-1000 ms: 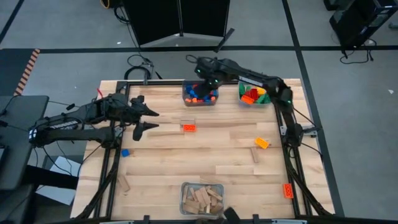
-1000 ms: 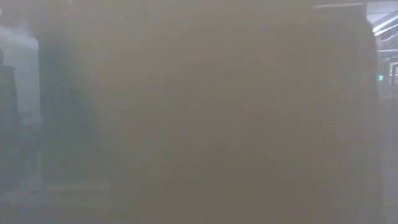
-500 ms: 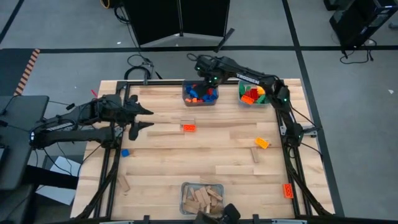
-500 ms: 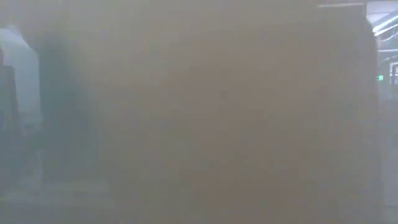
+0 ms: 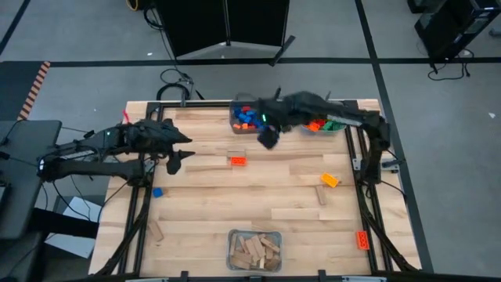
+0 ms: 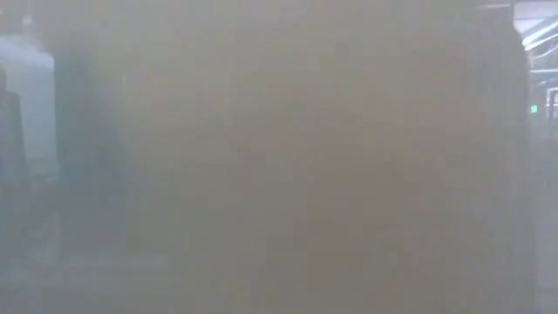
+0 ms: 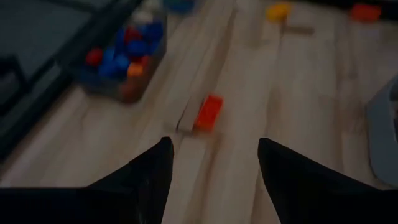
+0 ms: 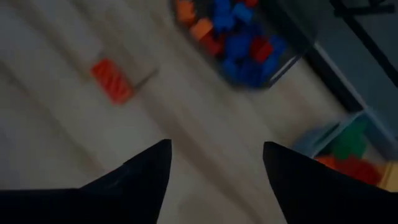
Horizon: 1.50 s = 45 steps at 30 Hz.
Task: Sort blocks by size
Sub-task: Put the small blue game piece into the black bin
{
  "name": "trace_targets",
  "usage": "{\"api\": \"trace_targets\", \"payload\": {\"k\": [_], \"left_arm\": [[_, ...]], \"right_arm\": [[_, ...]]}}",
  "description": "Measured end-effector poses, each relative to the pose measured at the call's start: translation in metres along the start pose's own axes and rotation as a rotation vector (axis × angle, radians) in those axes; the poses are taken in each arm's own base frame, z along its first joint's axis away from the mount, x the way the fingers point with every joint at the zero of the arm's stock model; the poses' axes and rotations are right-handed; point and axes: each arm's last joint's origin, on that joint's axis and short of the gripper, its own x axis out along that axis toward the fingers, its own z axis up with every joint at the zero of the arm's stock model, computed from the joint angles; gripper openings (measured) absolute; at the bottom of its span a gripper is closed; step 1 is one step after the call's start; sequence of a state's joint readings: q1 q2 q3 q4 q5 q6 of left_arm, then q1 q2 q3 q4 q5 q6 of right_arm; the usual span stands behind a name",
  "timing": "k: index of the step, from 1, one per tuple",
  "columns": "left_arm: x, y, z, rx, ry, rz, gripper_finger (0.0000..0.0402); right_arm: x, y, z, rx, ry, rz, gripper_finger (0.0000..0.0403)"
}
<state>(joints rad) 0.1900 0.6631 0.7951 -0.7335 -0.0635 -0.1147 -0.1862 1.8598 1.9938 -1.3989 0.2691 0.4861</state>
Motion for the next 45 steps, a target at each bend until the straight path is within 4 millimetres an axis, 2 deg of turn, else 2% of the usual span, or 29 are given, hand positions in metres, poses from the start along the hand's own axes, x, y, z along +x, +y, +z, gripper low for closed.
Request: {"api": "trace_targets", "payload": {"k": [4, 8, 15, 18, 21, 26, 32, 40, 45], "left_arm": [[0.006, -0.005, -0.001, -0.066, 0.157, 0.042, 0.0241], [0.014, -0.009, -0.008, -0.076, 0.397, 0.090, 0.0241], [0.040, -0.015, -0.032, -0.204, 0.904, 0.241, 0.0241], [0.052, -0.016, -0.039, -0.227, 1.082, 0.354, 0.0241], [0.069, -0.018, -0.043, -0.232, 1.181, 0.378, 0.0241], [0.094, -0.025, -0.051, -0.272, 1.313, 0.315, 0.0241], [0.115, -0.034, -0.069, -0.202, 1.386, 0.275, 0.0241], [0.119, -0.042, -0.104, -0.225, 1.455, 0.195, 0.0241], [0.120, -0.042, -0.115, -0.276, 1.457, 0.189, 0.0241]], "right_arm": [[-0.011, 0.021, -0.048, 0.009, -0.008, -0.025, 0.0261], [-0.010, 0.034, -0.102, 0.089, -0.003, -0.009, 0.0257], [0.008, 0.048, -0.188, 0.269, 0.000, 0.072, 0.0251], [0.017, 0.054, -0.217, 0.323, 0.006, 0.112, 0.0249], [0.023, 0.059, -0.240, 0.344, 0.020, 0.133, 0.0247], [0.024, 0.065, -0.266, 0.351, 0.041, 0.142, 0.0247], [0.018, 0.070, -0.282, 0.340, 0.050, 0.169, 0.0245], [0.012, 0.073, -0.296, 0.342, 0.055, 0.189, 0.0243], [0.012, 0.073, -0.298, 0.338, 0.053, 0.188, 0.0243]]}}
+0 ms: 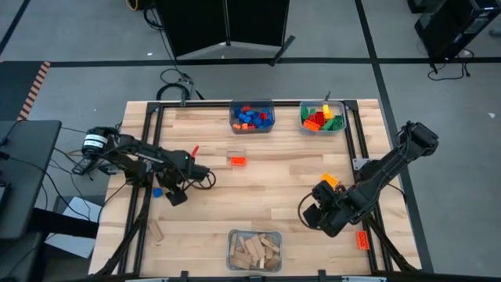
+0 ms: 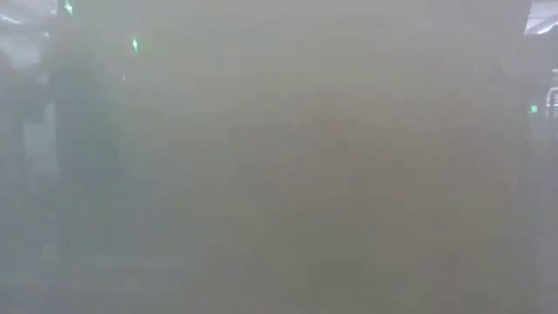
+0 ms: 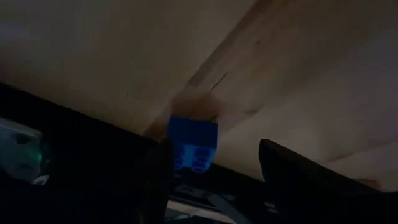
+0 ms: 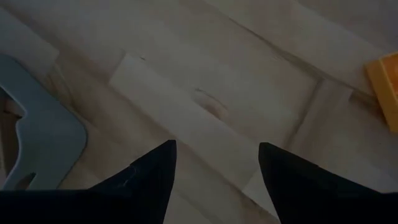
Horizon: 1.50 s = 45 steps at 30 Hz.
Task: Sort blocks by size
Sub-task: Put the small blue game piece into the black bin
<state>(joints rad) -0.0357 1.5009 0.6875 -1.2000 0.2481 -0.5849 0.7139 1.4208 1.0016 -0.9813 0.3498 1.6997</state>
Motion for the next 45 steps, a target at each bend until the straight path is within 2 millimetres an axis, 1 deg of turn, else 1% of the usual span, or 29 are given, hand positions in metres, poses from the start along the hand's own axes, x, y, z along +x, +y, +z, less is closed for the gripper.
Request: {"api": "trace_targets", "payload": {"k": [8, 17, 24, 31, 34, 39, 40, 42, 45], "left_arm": [[0.011, 0.002, 0.002, -0.044, 0.006, -0.001, 0.0241], [0.026, 0.002, 0.009, 0.102, 0.089, 0.052, 0.0241], [0.040, 0.001, 0.015, 0.193, 0.209, 0.091, 0.0241], [0.054, -0.002, 0.018, 0.275, 0.324, 0.147, 0.0239], [0.057, -0.003, 0.019, 0.274, 0.347, 0.162, 0.0220], [0.055, -0.005, 0.019, 0.251, 0.342, 0.161, 0.0150], [0.054, -0.006, 0.020, 0.242, 0.336, 0.160, 0.0142], [0.051, -0.009, 0.023, 0.202, 0.318, 0.162, 0.0142], [0.042, -0.016, 0.029, 0.187, 0.284, 0.153, 0.0142]], "right_arm": [[0.000, 0.001, 0.001, 0.004, -0.024, 0.010, 0.0241], [0.000, 0.002, 0.001, 0.009, -0.024, 0.025, 0.0237], [0.000, 0.005, 0.000, 0.018, -0.023, 0.049, 0.0236], [0.000, 0.007, 0.001, 0.029, -0.065, 0.079, 0.0233], [0.000, 0.007, 0.001, 0.028, -0.067, 0.079, 0.0231], [0.000, 0.007, 0.001, 0.006, -0.068, 0.078, 0.0232], [0.000, 0.007, 0.001, 0.002, -0.068, 0.078, 0.0231], [0.000, 0.007, 0.001, -0.019, -0.068, 0.077, 0.0230], [0.000, 0.007, 0.001, -0.055, -0.066, 0.076, 0.0229]]}}
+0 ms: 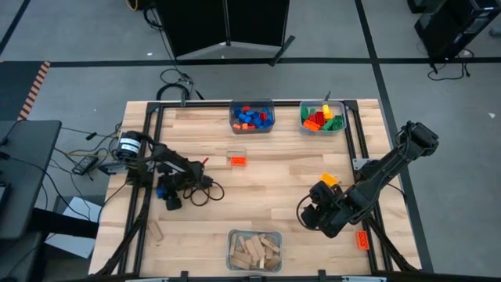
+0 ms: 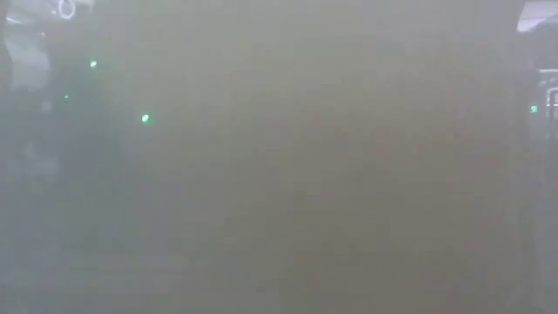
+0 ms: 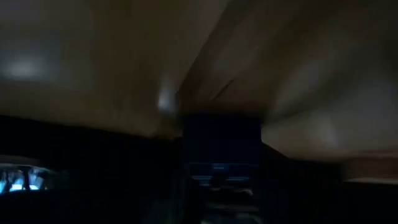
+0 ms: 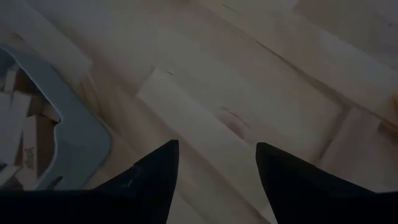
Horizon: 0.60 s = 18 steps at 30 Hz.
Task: Sort blocks by size
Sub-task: Put the small blue game piece into the black bin
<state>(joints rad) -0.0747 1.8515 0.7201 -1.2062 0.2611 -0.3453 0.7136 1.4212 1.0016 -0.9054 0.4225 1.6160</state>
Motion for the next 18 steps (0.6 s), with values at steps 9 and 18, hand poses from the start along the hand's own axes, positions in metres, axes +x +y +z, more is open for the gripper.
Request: {"api": "trace_targets", "payload": {"k": [9, 18], "left_arm": [[-0.080, -0.020, 0.006, 0.060, -0.327, -0.023, 0.0142], [-0.198, 0.012, 0.005, 0.091, -0.813, -0.052, 0.0142]], "right_arm": [[0.000, 0.000, 0.000, -0.080, 0.013, 0.002, 0.0228], [0.005, 0.000, 0.010, -0.072, 0.001, -0.017, 0.0220]]}}
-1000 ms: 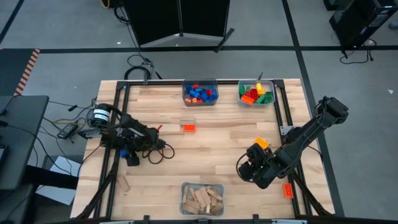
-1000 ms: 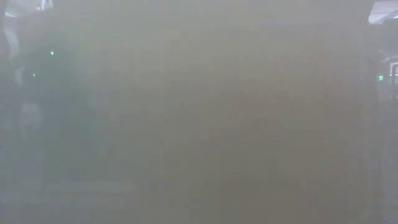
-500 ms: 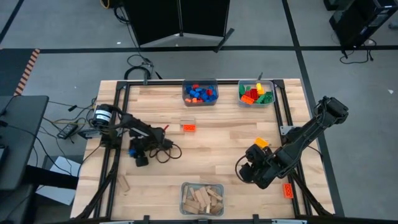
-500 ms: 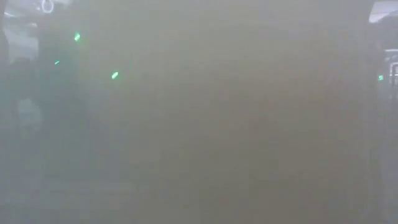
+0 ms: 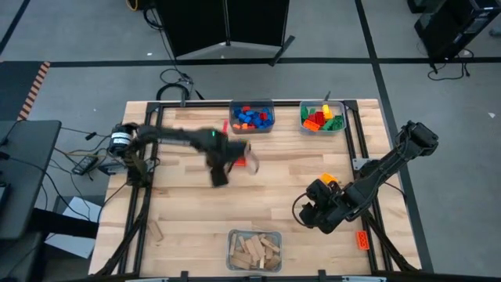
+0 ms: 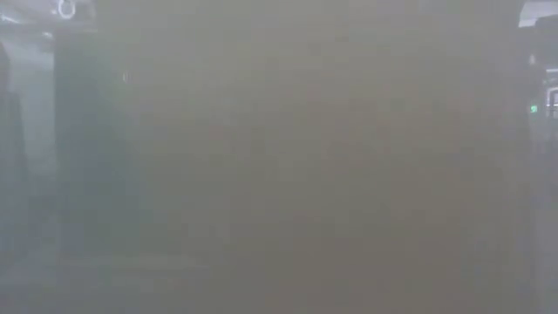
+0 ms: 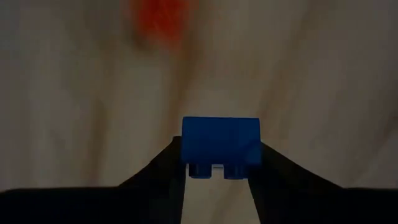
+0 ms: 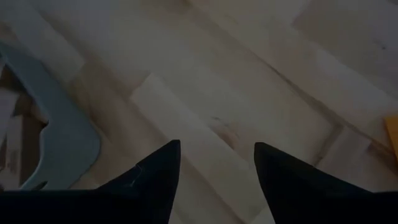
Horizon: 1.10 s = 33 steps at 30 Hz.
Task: Sort blocks by size
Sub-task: Put the small blue game piece into the black bin, then put the large orange game piece into the transparent bin
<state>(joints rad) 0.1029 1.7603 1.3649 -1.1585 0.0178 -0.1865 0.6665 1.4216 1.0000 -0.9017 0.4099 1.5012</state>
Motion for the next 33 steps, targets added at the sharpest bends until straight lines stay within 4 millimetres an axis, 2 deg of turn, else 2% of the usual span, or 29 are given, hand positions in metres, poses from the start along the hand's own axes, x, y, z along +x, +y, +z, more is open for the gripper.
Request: {"api": "trace_targets", "payload": {"k": [4, 7, 11, 15, 20, 23, 28, 33], "left_arm": [[-0.031, 0.045, 0.031, -0.088, -0.236, -0.013, 0.0142], [-0.045, 0.081, 0.045, -0.166, -0.398, 0.000, 0.0142], [-0.053, 0.123, 0.055, -0.225, -0.525, 0.020, 0.0163], [-0.042, 0.152, 0.061, -0.238, -0.549, 0.024, 0.0207], [-0.016, 0.176, 0.065, -0.211, -0.492, 0.014, 0.0228], [-0.007, 0.183, 0.065, -0.184, -0.453, 0.019, 0.0230], [-0.010, 0.185, 0.059, -0.101, -0.418, 0.058, 0.0230], [-0.022, 0.185, 0.057, -0.057, -0.397, 0.066, 0.0231]], "right_arm": [[0.005, -0.004, 0.005, 0.044, -0.005, -0.024, 0.0214], [0.009, -0.006, 0.009, 0.072, -0.004, -0.040, 0.0213], [0.011, -0.010, 0.021, 0.137, -0.012, -0.048, 0.0213], [0.010, -0.017, 0.038, 0.200, -0.027, -0.057, 0.0211], [0.011, -0.027, 0.061, 0.268, -0.054, -0.081, 0.0211], [0.015, -0.032, 0.074, 0.298, -0.066, -0.091, 0.0210], [0.020, -0.038, 0.090, 0.324, -0.079, -0.103, 0.0210], [0.023, -0.042, 0.100, 0.339, -0.093, -0.110, 0.0209]]}}
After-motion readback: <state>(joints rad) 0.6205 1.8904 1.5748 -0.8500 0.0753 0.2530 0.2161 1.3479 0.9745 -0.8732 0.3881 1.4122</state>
